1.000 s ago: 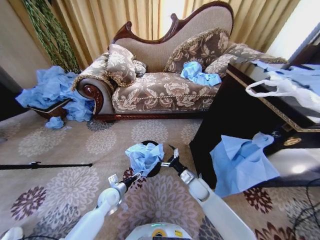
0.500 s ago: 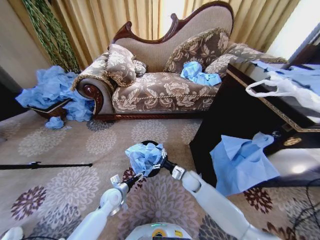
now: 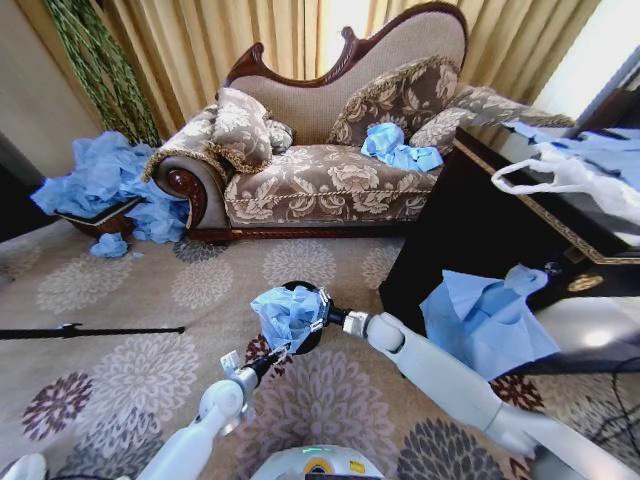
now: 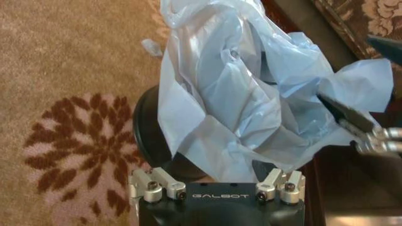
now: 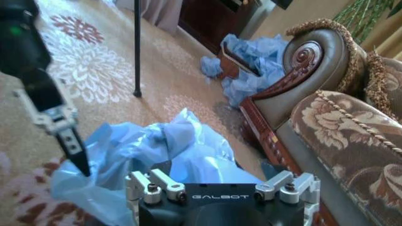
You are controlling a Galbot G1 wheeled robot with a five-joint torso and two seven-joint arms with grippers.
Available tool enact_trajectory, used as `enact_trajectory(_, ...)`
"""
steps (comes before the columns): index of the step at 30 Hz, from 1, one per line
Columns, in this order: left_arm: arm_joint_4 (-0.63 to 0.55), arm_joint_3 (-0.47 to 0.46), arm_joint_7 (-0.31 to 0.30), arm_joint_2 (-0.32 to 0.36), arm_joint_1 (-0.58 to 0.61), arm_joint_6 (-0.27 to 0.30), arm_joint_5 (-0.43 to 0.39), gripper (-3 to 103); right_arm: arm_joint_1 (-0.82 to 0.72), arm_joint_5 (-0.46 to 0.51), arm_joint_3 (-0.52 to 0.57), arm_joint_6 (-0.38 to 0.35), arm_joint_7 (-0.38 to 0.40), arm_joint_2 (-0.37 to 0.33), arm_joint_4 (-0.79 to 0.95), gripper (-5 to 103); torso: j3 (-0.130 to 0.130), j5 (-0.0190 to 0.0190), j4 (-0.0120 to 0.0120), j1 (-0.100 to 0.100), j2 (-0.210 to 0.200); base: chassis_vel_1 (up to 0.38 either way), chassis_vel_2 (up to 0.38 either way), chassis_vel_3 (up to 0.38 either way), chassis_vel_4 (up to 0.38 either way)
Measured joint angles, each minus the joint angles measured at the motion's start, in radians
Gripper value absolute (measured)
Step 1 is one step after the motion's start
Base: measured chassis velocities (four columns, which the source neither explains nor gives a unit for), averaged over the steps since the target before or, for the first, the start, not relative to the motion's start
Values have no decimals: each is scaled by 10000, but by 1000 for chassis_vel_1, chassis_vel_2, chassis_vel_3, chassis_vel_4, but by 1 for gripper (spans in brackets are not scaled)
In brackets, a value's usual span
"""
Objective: Place a garbage bag over the trash bin.
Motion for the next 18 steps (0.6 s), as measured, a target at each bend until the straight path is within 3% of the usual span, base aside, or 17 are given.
enact_trajectory(3,-40,2,1,-91,46,-9,75,88,211,-255,-108,1,-185,236,-401,78,0,0,0,0,0,0,0,0,0)
enact_trajectory(6,-43,2,16,-117,68,-21,110,88,307,-449,-140,15,-329,336,-588,73,0,-1,-1,0,0,0,0,0,0)
enact_trajectory(7,-44,-1,32,-126,77,-31,123,88,367,-598,-186,22,-431,363,-674,61,0,-1,-1,0,0,0,0,0,0)
enact_trajectory(9,-44,-4,51,-128,81,-43,134,88,412,-671,-222,25,-487,372,-708,61,0,-1,-1,0,0,0,0,0,0)
enact_trajectory(12,-42,-26,101,-150,103,-76,166,88,564,-815,-313,-16,-649,399,-746,45,0,-1,-1,0,0,0,0,0,0)
enact_trajectory(16,-20,-31,146,-186,132,-113,205,88,671,-886,-380,11,-690,432,-818,35,0,-1,-1,0,0,0,0,0,0)
enact_trajectory(18,47,-32,173,-229,130,-143,243,88,742,-970,-382,147,-685,492,-915,24,0,-1,-1,0,0,0,0,0,0)
